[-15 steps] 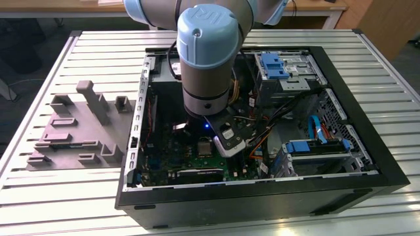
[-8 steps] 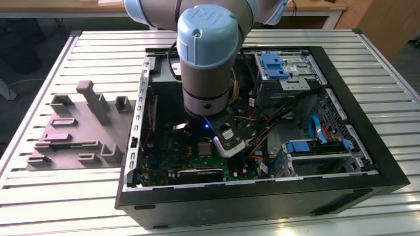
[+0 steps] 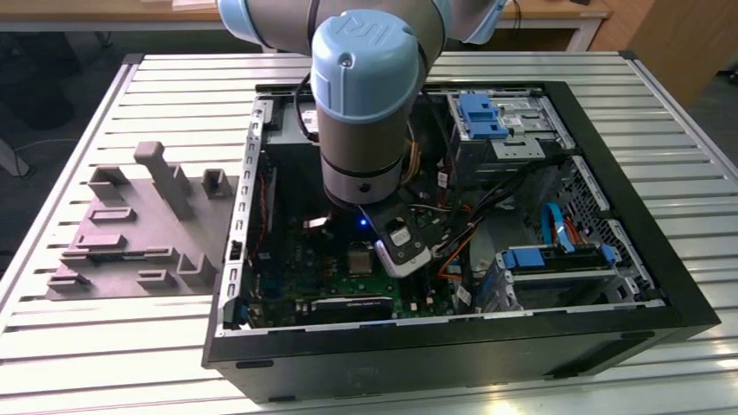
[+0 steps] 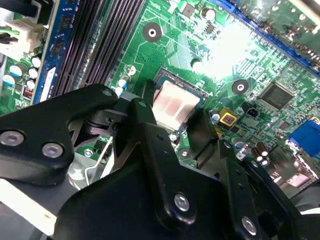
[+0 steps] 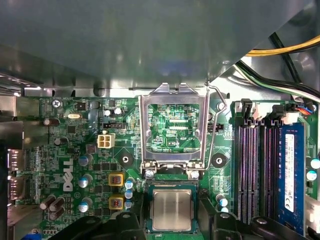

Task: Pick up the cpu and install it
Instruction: 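Place the cpu into insertion slot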

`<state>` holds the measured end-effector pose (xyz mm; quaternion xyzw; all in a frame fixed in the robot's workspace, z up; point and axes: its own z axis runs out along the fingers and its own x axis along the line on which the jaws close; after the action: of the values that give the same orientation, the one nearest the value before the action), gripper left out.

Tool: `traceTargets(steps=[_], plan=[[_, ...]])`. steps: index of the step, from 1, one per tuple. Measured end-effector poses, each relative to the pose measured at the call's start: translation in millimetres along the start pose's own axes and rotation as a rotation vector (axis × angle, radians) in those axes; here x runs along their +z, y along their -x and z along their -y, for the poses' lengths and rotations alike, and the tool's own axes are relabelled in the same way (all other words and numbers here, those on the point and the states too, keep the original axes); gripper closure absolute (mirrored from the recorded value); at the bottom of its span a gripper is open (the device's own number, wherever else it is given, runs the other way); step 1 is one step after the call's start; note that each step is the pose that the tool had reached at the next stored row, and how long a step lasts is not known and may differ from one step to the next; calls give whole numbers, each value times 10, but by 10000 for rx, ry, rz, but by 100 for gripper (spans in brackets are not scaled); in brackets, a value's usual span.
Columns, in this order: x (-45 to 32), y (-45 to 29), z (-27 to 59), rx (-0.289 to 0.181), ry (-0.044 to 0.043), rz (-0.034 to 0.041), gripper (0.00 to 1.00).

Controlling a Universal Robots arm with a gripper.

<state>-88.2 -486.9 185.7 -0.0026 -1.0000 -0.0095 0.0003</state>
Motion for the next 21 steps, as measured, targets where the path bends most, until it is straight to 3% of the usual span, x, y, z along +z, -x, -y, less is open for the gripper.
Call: traceTargets(steps=[5,12,15,17,21], plan=[[-21,2,-2,-1,10,6,46],[-196,0,-3,0,-4,-21,46],[-246,0,-4,0,-4,-24,54],[-247,0,-5,0,-1,-23,66],[-249,0,-4,-1,-4,-25,78]])
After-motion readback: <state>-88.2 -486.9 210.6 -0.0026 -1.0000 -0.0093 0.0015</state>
